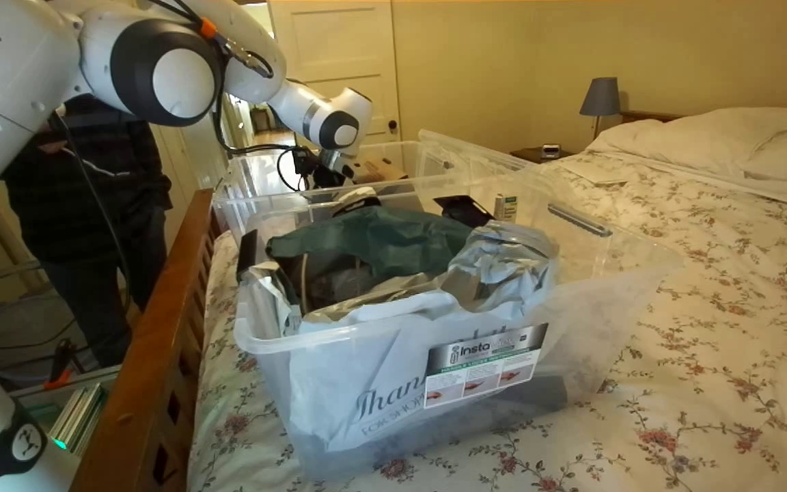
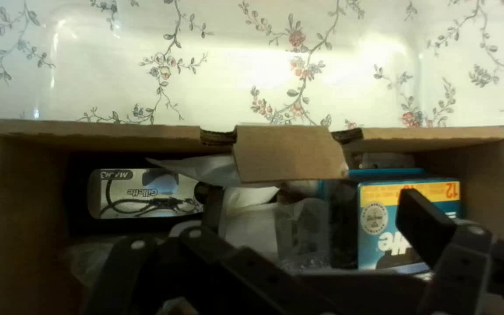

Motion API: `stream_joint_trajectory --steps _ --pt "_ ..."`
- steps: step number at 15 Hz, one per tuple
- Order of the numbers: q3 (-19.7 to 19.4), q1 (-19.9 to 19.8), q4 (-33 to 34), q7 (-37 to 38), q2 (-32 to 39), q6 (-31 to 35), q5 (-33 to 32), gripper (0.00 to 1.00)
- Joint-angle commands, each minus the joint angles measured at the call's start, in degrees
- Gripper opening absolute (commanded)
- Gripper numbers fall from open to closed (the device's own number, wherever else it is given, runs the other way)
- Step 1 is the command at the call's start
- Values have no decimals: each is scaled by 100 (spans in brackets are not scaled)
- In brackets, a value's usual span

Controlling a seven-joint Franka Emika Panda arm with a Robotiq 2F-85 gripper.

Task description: Put the gillette box in the storage box to the right

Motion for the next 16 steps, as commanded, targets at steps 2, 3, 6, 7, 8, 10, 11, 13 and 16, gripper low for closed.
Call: stream_joint_trajectory --steps 2,3,6,7,8,10,11,13,16 --pt "54 -69 -225 -112 -112 360 75 100" --pt "92 -113 -297 -131 -115 521 158 100" --pt "175 -248 -472 47 -85 726 512 100" --pt "192 -304 -585 100 -119 759 658 100" --pt "201 -387 -754 182 -192 820 844 100" --pt "273 -533 -1030 78 -260 1094 1159 100" --pt "306 -567 -1136 -14 -256 1307 1250 100" --pt "405 -586 -1179 -200 -151 1628 1333 100" --pt "135 -273 -1288 -505 -236 1992 1613 100"
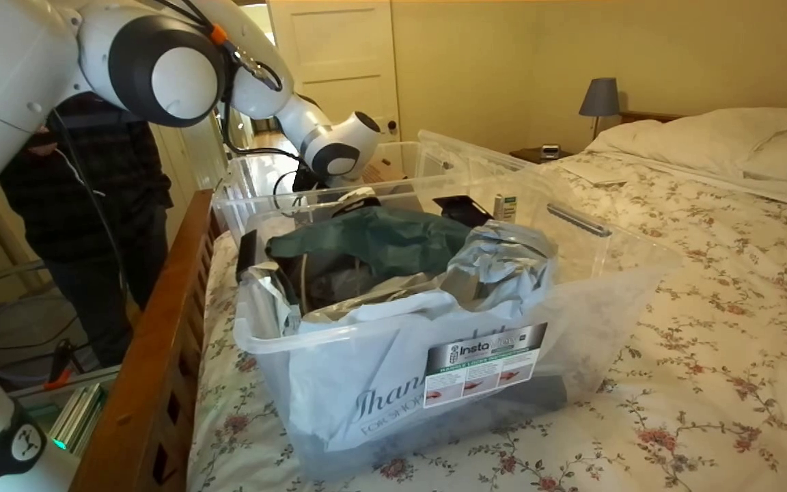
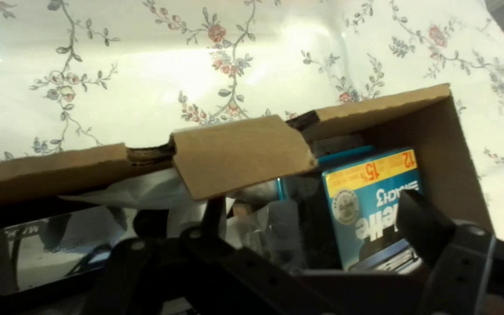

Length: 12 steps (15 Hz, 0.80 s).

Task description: Put the gillette box in the storage box to the right

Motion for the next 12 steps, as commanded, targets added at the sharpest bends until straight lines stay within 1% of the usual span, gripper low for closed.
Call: stream_joint_trajectory --steps 1,4,6,7,10,12 --pt "-146 224 -440 -343 -280 603 302 100" --pt "-97 296 -645 -542 -386 1150 362 100" --pt "-30 315 -634 -744 -322 1304 405 100" --pt "7 308 -603 -860 -277 1299 449 100" --pt "-201 547 -365 -839 -78 1113 261 100" --pt "-273 653 -294 -821 -7 985 217 98"
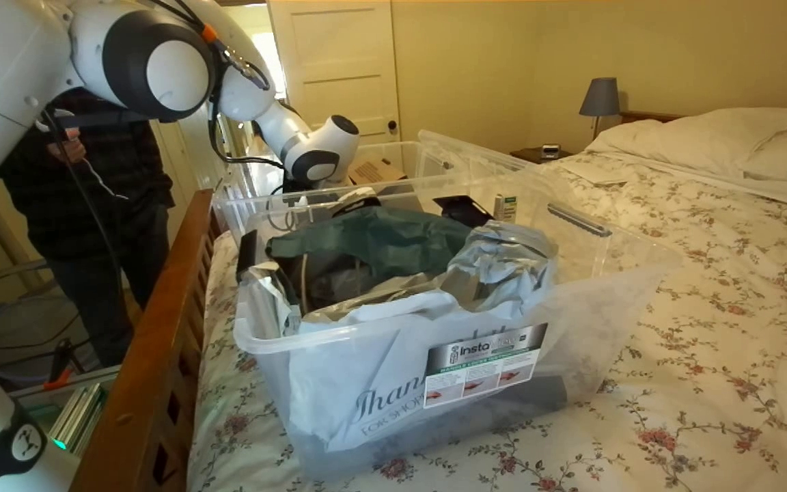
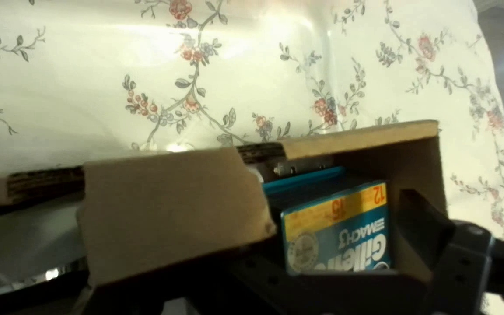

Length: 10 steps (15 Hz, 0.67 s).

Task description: Put the gillette box in the storage box to the right

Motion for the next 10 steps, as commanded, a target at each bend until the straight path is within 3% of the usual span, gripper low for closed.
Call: stream_joint_trajectory --steps 1,3,7,8,10 --pt "-188 249 146 -81 128 -190 -5 74" --pt "-223 307 195 -101 167 -265 -19 73" --pt "-285 338 245 -170 130 -336 -5 45" --pt "-298 339 256 -156 120 -334 7 45" --pt "-325 343 237 -118 45 -255 24 34"
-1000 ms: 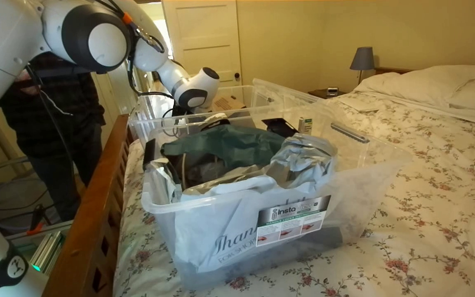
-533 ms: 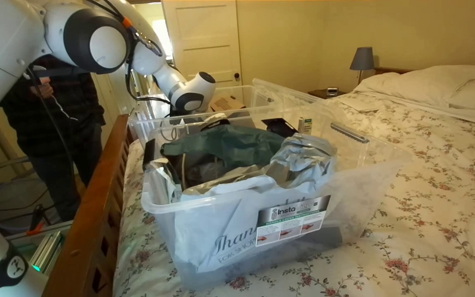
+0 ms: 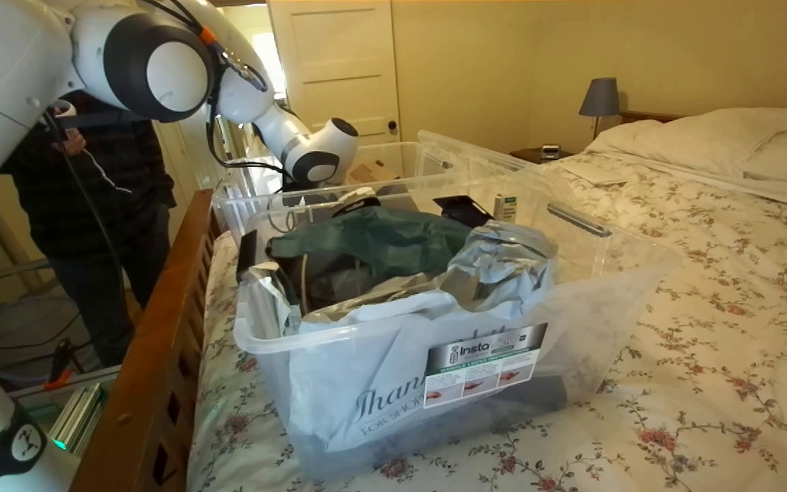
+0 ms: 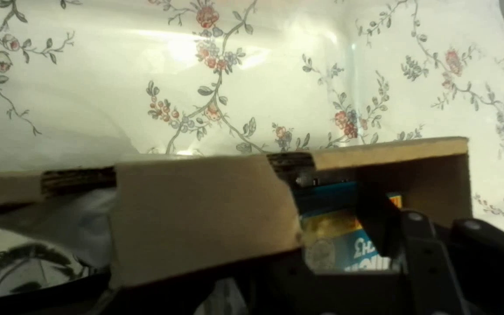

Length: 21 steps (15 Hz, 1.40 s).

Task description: Put the gillette box in the storage box to the right

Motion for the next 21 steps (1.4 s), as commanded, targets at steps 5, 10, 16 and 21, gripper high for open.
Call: stream_joint_trajectory --steps 5,10,16,21 --pt "-46 -55 -284 122 -451 269 283 11" --pt "-45 -257 -1081 304 -1236 987 629 2" --pt "-172 -252 -2201 817 -2322 2249 783 0" --pt "-584 -107 -3327 2044 -3573 2224 313 0"
